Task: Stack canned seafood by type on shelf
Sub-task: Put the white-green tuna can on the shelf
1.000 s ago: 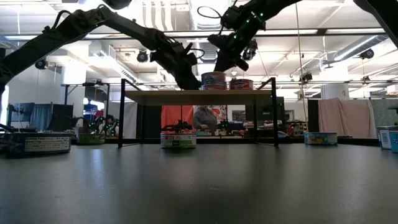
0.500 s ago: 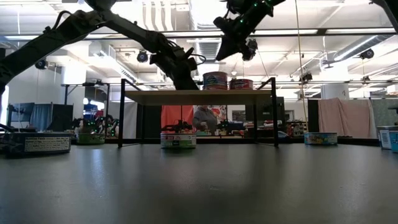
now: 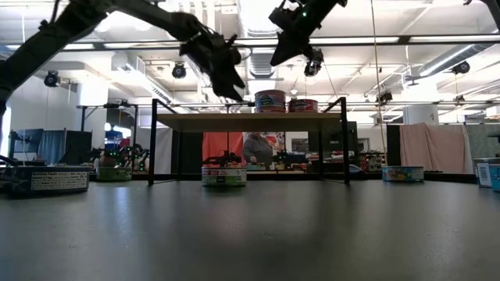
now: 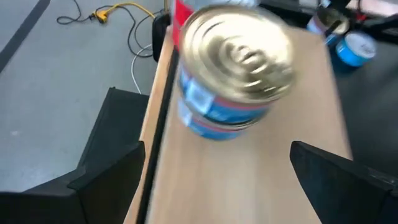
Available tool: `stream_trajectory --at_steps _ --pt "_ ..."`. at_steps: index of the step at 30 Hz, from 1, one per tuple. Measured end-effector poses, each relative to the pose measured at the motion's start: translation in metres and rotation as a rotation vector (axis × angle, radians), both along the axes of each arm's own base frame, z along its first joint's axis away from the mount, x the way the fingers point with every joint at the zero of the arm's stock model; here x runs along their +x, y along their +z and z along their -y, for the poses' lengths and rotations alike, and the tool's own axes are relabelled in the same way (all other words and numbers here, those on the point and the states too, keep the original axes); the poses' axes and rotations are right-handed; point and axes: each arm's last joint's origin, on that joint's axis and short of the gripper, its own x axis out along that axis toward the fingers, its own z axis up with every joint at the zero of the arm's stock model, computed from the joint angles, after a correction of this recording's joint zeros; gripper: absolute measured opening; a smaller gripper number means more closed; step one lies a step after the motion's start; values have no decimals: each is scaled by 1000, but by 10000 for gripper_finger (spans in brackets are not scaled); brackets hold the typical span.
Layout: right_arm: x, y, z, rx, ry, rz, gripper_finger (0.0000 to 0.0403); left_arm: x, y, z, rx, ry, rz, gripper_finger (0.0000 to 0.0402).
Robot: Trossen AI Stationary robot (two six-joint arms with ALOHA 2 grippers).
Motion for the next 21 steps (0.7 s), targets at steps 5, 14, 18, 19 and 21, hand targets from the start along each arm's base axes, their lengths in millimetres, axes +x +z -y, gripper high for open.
stream_trajectory --at_steps 5,14,18,19,21 --pt "5 5 -17 -51 89 -15 9 -4 15 24 -35 -29 -31 386" --pt "4 -3 -38 -55 213 -166 9 9 20 74 -156 -105 -140 386" --pt "-3 1 -49 -76 273 -208 9 21 25 105 -136 -78 -223 386" --pt "-6 4 -51 -92 287 -209 9 23 27 114 -119 -64 -242 386" --pt "-12 13 -56 -122 307 -199 9 27 29 131 -101 -34 -274 386"
